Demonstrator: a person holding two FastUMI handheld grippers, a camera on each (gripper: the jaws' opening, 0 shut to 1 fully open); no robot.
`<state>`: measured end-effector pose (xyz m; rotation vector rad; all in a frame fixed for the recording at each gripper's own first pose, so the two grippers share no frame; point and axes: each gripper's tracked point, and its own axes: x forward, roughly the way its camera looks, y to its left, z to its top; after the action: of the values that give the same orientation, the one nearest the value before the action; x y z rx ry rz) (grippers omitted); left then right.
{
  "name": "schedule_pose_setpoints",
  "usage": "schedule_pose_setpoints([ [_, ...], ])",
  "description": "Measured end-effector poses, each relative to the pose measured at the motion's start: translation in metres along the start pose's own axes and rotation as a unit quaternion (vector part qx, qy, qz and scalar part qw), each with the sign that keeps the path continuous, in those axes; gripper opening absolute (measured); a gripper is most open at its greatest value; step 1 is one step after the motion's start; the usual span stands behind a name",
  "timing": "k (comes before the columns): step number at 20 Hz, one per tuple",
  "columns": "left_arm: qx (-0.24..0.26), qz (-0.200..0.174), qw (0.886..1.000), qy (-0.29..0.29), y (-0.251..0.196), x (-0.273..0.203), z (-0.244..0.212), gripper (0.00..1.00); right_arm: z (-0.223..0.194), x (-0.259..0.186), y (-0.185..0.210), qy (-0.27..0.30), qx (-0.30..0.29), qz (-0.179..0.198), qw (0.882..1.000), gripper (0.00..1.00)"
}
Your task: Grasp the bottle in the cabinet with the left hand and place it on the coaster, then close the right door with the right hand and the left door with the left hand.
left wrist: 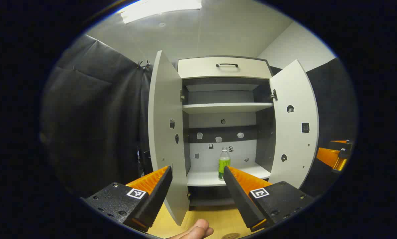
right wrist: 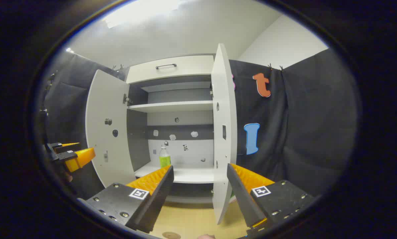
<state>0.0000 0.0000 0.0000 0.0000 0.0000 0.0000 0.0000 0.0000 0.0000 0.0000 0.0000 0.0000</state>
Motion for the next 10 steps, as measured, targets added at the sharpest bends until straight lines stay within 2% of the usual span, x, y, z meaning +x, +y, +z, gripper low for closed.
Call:
schedule_pose_setpoints([
  [3, -0.001, -0.007, 1.000, 0.005, -0.002, 0.012, -0.006, 0.97, 0.009, 0.006, 0.004, -0.017, -0.016, 0.003, 1.000, 0.97],
  [4, -0.002, -0.012, 1.000, 0.006, -0.005, 0.016, -0.008, 0.97, 0.010, 0.008, 0.008, -0.018, -0.017, 0.005, 1.000, 0.93],
  [7, -0.007, -0.026, 1.000, 0.015, -0.011, 0.027, -0.015, 0.98, 0.006, 0.013, 0.012, -0.010, -0.019, -0.001, 1.000, 0.93],
  [9, -0.011, -0.034, 0.999, 0.015, -0.013, 0.034, -0.016, 0.98, 0.005, 0.016, 0.016, -0.009, -0.023, -0.006, 1.000, 0.97],
  [10, -0.008, -0.035, 0.999, 0.012, -0.012, 0.037, -0.016, 0.98, 0.003, 0.017, 0.019, -0.009, -0.026, -0.005, 1.000, 0.93],
])
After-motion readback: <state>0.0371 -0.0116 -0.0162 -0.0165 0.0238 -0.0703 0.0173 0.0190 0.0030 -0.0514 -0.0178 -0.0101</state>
